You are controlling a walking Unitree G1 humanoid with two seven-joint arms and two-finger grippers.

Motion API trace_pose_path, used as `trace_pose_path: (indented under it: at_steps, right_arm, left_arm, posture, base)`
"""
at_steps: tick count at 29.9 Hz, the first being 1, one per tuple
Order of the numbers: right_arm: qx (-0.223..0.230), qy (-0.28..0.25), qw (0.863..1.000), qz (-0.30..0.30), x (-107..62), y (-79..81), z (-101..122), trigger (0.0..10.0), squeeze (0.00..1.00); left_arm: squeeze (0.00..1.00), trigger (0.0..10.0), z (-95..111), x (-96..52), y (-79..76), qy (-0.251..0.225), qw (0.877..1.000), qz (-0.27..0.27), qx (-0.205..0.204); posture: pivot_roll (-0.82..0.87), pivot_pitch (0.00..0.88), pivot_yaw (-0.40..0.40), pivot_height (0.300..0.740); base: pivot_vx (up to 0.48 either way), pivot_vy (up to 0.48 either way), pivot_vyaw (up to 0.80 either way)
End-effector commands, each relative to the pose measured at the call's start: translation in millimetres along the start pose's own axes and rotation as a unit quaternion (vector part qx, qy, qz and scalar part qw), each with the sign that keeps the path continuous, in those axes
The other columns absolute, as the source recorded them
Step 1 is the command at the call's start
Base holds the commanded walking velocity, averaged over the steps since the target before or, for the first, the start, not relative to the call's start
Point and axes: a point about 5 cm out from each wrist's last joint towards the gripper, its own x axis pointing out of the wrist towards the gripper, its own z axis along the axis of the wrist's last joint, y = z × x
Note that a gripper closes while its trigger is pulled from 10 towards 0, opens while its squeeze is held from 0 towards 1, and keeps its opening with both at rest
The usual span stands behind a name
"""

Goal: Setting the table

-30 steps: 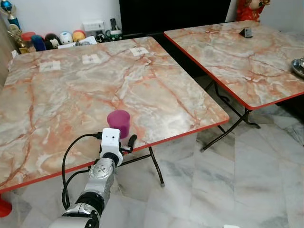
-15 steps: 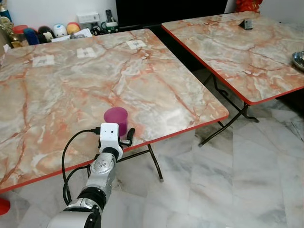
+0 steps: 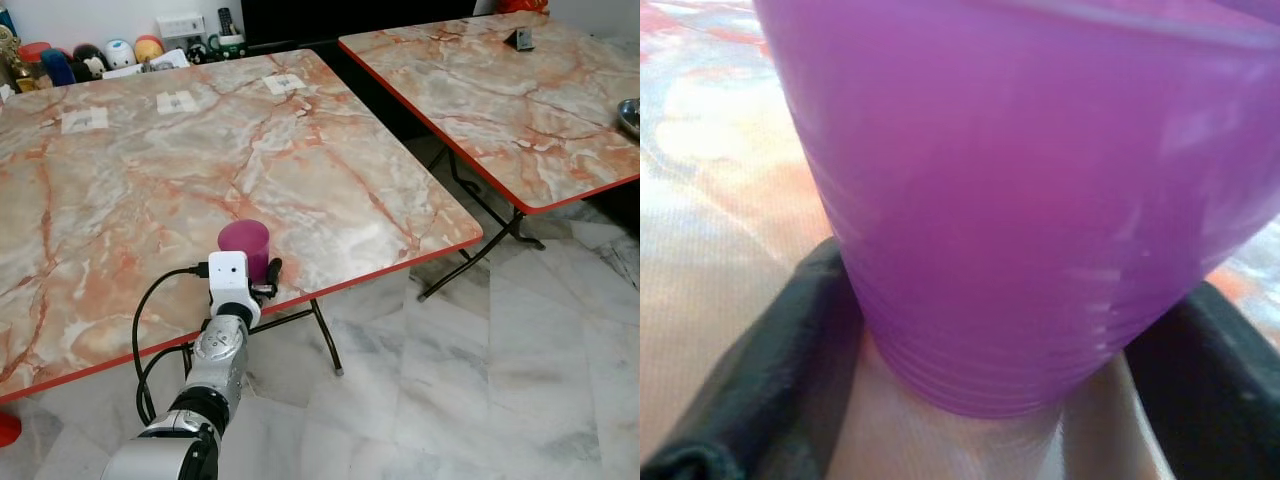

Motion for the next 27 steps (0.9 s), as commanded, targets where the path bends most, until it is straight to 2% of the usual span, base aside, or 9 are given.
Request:
trace_pose_path:
  at_steps: [1,13,18,19,21,22,23,26,27]
  right_arm:
    - [0.002,0.011,1.000,-0.005,-2.0,-2.4,-7.0,10.0,0.00]
    - [0.002,0.019,1.000,-0.004,-2.6,-1.2,-10.5,10.0,0.00]
    - [0.003,0.019,1.000,-0.003,-2.2,0.3,-9.9,10.0,0.00]
    - [0.005,0.019,1.000,-0.004,-1.8,1.2,-9.0,10.0,0.00]
    - [0.006,0.018,1.000,-0.003,-1.4,2.4,-8.0,10.0,0.00]
    - [0.006,0.017,1.000,-0.003,-0.8,3.6,-6.4,10.0,0.00]
    - [0.007,0.014,1.000,-0.001,0.5,6.5,-3.0,10.0,0.00]
    - [0.008,0.011,1.000,0.001,2.9,12.4,3.6,10.0,0.00]
    - [0.008,0.011,1.000,0.001,2.9,12.4,3.6,10.0,0.00]
  left_arm:
    - [0.00,0.0,-5.5,-2.1,-2.6,0.010,1.000,0.002,-0.004]
    - [0.00,0.0,-8.0,-6.0,-1.6,0.000,1.000,-0.001,-0.001]
    - [0.00,0.0,-1.3,-9.8,13.6,-0.038,0.999,0.008,0.020]
    - [0.00,0.0,1.0,-13.8,22.9,-0.055,0.998,0.008,0.044]
    - [0.00,0.0,1.9,-17.6,31.1,-0.064,0.996,0.011,0.057]
    - [0.00,3.2,1.8,-21.9,40.0,-0.070,0.995,0.016,0.064]
    - [0.00,10.0,0.7,-30.9,55.1,-0.075,0.994,0.018,0.081]
    - [0.00,10.0,-1.9,-46.5,74.2,-0.077,0.991,0.015,0.111]
    - [0.00,10.0,-1.9,-46.5,74.2,-0.077,0.991,0.015,0.111]
  posture:
    - [-0.10,0.173,-0.039,0.740]
    - [-0.08,0.160,-0.035,0.740]
    - [-0.07,0.139,-0.026,0.740]
    - [-0.06,0.130,-0.021,0.740]
    - [-0.05,0.122,-0.015,0.740]
    - [-0.05,0.115,-0.010,0.740]
    - [-0.04,0.103,-0.003,0.740]
    - [-0.02,0.089,0.003,0.740]
    - [-0.02,0.089,0.003,0.740]
  base:
    - [0.000,0.000,0.00]
    - [0.000,0.000,0.00]
    - [0.000,0.000,0.00]
    - [0.000,0.000,0.00]
    - [0.000,0.000,0.00]
    - [0.000,0.000,0.00]
    - [0.000,0.000,0.00]
    - [0.000,0.000,0.00]
    - [0.000,0.000,0.00]
